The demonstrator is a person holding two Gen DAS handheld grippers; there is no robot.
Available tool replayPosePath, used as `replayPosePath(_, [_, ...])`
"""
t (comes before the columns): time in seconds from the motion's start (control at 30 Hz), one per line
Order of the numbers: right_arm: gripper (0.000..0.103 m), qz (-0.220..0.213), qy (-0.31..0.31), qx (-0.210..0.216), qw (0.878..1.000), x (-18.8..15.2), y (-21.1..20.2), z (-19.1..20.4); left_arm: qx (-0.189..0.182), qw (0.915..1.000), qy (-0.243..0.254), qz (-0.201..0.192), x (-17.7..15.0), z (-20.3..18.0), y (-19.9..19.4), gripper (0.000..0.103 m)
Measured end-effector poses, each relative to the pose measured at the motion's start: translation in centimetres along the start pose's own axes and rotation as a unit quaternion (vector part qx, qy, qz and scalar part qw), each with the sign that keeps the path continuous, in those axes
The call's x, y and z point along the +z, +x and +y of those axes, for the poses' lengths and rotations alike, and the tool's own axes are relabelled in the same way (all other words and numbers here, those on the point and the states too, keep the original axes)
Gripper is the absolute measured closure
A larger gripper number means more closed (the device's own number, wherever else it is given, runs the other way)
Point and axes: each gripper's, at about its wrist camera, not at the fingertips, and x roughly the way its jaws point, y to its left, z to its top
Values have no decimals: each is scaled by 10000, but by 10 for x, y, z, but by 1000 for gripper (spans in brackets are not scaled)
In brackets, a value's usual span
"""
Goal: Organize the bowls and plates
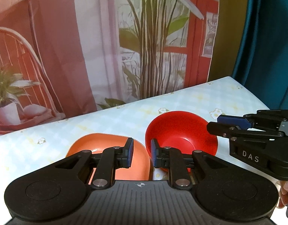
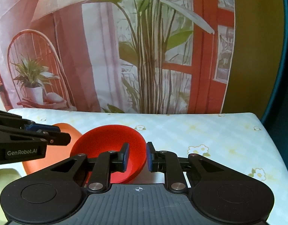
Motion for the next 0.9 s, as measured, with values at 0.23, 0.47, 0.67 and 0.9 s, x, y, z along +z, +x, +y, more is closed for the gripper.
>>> replayPosePath(0.23, [85,-33,-91,53,9999,-5,-22,13,14,9998,-27,-192,-9,6,-31,70])
replayPosePath(0.47, [84,-80,-176,129,9997,-12,-45,28,91,9990,-217,-370,-25,29,-69,70])
replayPosePath(0.67, [84,-59,-289,246,9993,-22,-56,46,297,9983,-353,-369,-43,51,-90,69])
replayPosePath(0.9, [84,20,-445,356,9984,-26,-55,71,448,9967,-576,-366,-56,79,-100,69])
